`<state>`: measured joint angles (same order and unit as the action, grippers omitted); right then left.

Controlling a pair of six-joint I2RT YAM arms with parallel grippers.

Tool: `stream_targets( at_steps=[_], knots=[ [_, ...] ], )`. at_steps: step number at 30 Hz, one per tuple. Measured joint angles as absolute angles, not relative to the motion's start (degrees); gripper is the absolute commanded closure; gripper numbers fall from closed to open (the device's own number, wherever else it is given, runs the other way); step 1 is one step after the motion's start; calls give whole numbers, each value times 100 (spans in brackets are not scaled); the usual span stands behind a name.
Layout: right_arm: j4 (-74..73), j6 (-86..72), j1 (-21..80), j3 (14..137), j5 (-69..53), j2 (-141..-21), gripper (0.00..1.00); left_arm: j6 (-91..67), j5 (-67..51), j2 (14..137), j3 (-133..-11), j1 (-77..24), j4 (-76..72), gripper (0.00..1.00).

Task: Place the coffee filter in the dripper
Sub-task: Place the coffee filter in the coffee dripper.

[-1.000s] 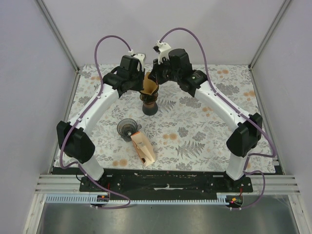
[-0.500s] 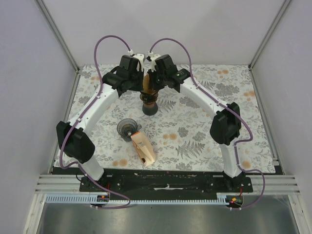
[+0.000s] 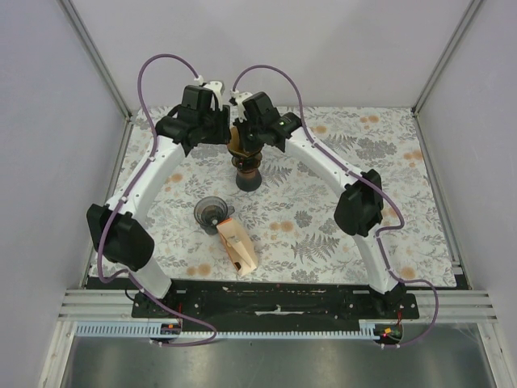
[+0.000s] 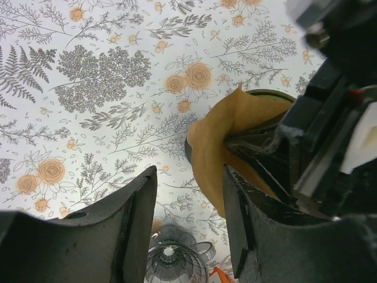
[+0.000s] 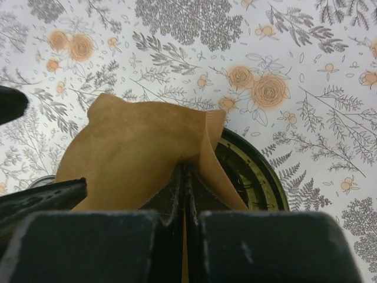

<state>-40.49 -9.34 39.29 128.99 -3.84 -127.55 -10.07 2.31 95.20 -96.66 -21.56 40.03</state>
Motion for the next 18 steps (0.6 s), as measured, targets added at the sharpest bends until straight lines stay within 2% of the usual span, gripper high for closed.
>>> stream_targets(
  at_steps=[2, 11, 18],
  knots=[
    [-4156, -884, 3968, 12945, -325, -12844, 100, -1007, 222, 9522, -9662, -2128, 4010, 45],
    [-4294, -624, 4040, 13120, -161, -13015, 100, -1007, 141, 9598, -9623, -2097, 3861, 59],
    [-4353, -530, 4056, 13131, -165, -13023, 100, -1004, 132, 9778, -9439, -2069, 3730, 63]
  ],
)
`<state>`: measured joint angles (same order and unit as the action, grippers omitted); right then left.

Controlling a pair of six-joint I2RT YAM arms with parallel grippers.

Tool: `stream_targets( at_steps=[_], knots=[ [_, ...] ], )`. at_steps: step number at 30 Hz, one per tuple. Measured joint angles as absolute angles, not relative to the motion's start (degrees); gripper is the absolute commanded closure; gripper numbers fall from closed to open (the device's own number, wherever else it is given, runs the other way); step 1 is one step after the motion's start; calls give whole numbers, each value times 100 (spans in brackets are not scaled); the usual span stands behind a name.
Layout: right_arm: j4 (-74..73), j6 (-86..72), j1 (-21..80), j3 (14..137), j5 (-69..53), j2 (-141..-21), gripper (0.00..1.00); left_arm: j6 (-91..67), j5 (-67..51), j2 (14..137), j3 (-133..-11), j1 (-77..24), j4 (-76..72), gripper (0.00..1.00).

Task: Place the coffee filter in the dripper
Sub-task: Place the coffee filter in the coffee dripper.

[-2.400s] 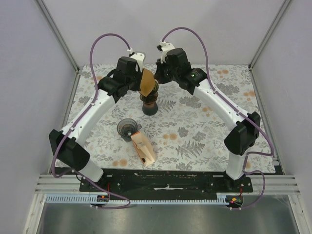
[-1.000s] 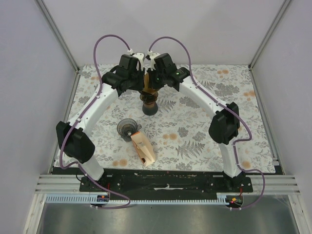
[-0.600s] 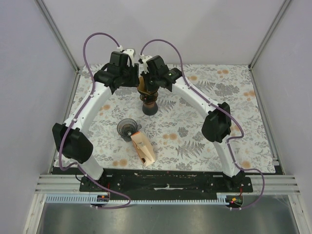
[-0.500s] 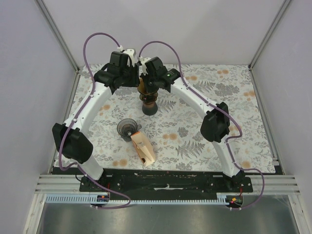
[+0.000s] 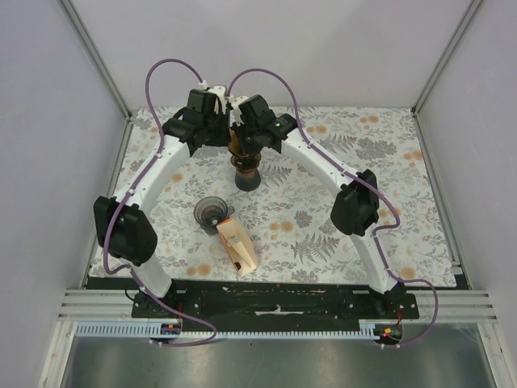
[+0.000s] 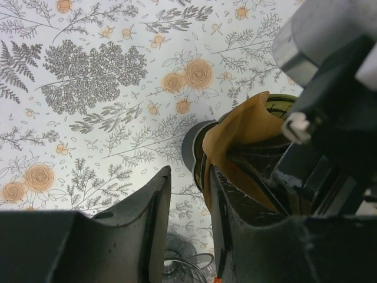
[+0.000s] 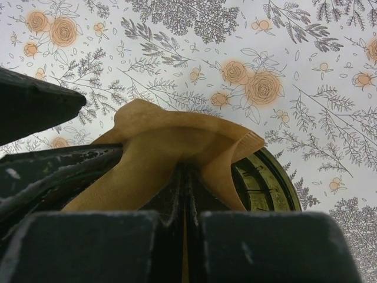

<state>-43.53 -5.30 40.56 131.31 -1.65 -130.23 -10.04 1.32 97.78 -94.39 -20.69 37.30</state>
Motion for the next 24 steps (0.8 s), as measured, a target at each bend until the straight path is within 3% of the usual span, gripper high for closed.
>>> stream_targets(
  at_steps=[7, 24],
  knots=[
    [-4355, -475, 4051, 13131, -244, -13013, 98, -1085, 67, 9791, -9397, -2069, 3581, 76],
    [-4316, 266, 3857, 13010, -1105, -12213, 69, -1076, -5, 9789, -9207, -2069, 3465, 77]
  ],
)
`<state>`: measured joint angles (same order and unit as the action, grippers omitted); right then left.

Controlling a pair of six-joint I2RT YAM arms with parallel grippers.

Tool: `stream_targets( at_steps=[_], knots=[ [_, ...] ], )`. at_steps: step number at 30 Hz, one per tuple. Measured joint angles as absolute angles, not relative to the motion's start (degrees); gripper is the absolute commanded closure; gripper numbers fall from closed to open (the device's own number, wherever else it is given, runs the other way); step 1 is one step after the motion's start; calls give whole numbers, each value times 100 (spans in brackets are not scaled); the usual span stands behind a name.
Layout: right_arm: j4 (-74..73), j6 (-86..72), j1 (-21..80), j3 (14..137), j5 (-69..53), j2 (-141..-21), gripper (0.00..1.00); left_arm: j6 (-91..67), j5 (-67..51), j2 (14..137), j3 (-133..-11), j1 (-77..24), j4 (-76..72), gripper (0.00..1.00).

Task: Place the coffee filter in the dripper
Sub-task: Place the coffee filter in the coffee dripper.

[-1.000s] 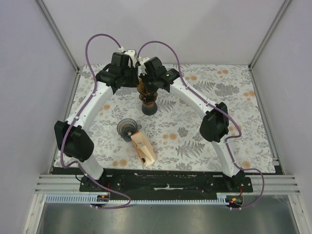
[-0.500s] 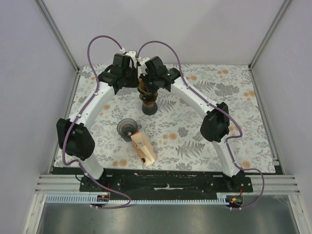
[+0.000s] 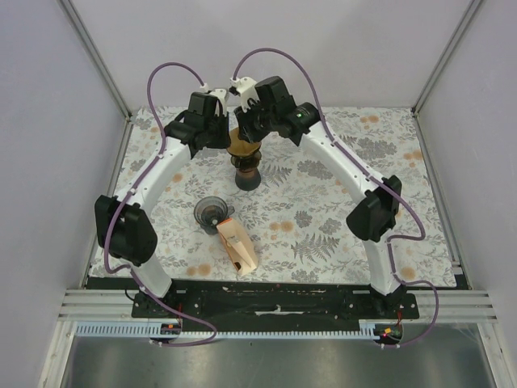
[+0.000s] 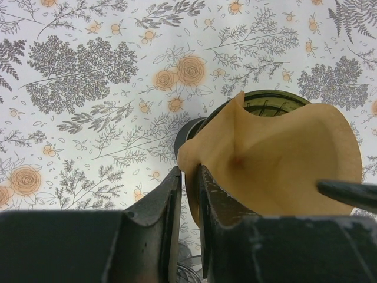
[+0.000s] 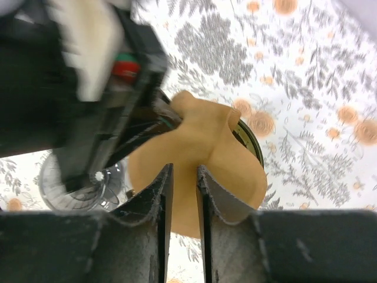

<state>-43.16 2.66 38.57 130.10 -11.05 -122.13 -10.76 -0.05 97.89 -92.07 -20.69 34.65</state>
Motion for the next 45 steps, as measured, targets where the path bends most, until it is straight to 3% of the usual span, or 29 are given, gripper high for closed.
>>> stream_targets(
  at_steps=[4, 10, 12, 17, 23, 27, 29, 33, 40, 43, 45],
  knots=[
    [-4132, 489, 3839, 12984, -1376, -11808, 61, -1074, -8, 9789, -9207, -2071, 3465, 77],
    [-3861, 1339, 3769, 12204, -2119, -11153, 32, -1066, -8, 9789, -9207, -2069, 3463, 77],
    [-3791, 1953, 3745, 11640, -2491, -10849, 28, -1059, -8, 9786, -9207, -2069, 3465, 77],
    [-3684, 3697, 3750, 10621, -2991, -10401, 25, -1039, -8, 9789, -9207, -2069, 3465, 77],
    [-3642, 5297, 3765, 10335, -2969, -10455, 25, -1013, -45, 9786, -9207, -2069, 3465, 77],
    [-3553, 5808, 3765, 10370, -2902, -10610, 29, -1000, -60, 9789, -9207, -2069, 3465, 77],
    [-3516, 5994, 3765, 10420, -2838, -10759, 36, -1000, -62, 9786, -9207, -2069, 3465, 77],
    [-3524, 6335, 3771, 10431, -2735, -11008, 62, -998, -64, 9786, -9207, -2069, 3465, 77],
    [-3540, 6589, 3776, 10431, -2700, -11109, 89, -998, -150, 9789, -9207, -2069, 3452, 77],
    [-3542, 6744, 3835, 10429, -2714, -11109, 87, -998, -209, 9789, -9209, -2071, 3352, 77],
    [-3551, 6777, 3865, 10429, -2705, -11109, 76, -998, -209, 9789, -9209, -2069, 3391, 77]
  ],
)
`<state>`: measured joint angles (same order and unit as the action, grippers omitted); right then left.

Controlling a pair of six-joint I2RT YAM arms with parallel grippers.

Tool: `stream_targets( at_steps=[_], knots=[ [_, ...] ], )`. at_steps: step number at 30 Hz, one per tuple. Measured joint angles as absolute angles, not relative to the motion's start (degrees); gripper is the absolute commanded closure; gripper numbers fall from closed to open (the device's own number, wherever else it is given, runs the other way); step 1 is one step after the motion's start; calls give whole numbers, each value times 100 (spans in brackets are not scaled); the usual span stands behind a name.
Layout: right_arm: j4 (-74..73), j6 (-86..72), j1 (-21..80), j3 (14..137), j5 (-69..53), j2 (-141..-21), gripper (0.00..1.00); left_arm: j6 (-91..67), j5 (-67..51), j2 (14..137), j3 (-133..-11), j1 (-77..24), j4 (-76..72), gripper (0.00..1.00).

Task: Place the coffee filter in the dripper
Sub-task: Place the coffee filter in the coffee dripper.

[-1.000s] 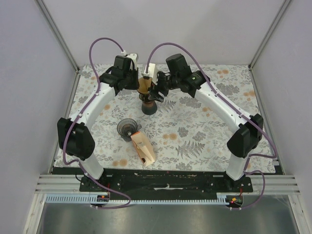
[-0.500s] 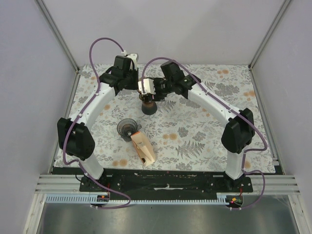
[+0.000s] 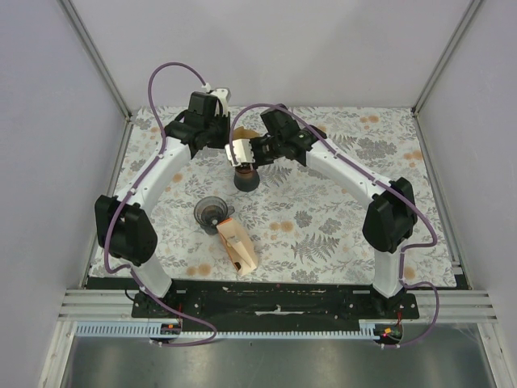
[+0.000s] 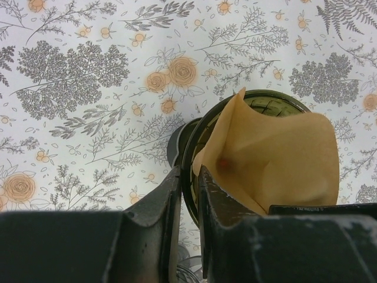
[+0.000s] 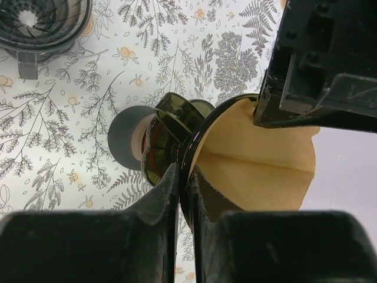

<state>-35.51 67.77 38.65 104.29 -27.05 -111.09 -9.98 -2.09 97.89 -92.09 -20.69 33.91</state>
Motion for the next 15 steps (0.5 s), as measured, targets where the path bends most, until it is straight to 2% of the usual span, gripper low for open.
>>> stream_targets(
  at_steps=[2, 4, 6, 10, 15],
  knots=[
    [-3568, 6801, 3865, 10429, -2698, -11109, 65, -998, -209, 9789, -9209, -2069, 3433, 77],
    [-3575, 6803, 3852, 10429, -2681, -11109, 49, -998, -207, 9789, -9209, -2069, 3454, 78],
    [-3581, 6764, 3839, 10429, -2668, -11107, 40, -998, -207, 9789, -9209, -2069, 3472, 78],
    [-3594, 6532, 3826, 10429, -2768, -11017, 27, -996, -207, 9789, -9209, -2062, 3485, 78],
    [-3581, 5787, 3756, 10471, -3323, -10597, 18, -996, -209, 9789, -9209, -2062, 3496, 78]
  ],
)
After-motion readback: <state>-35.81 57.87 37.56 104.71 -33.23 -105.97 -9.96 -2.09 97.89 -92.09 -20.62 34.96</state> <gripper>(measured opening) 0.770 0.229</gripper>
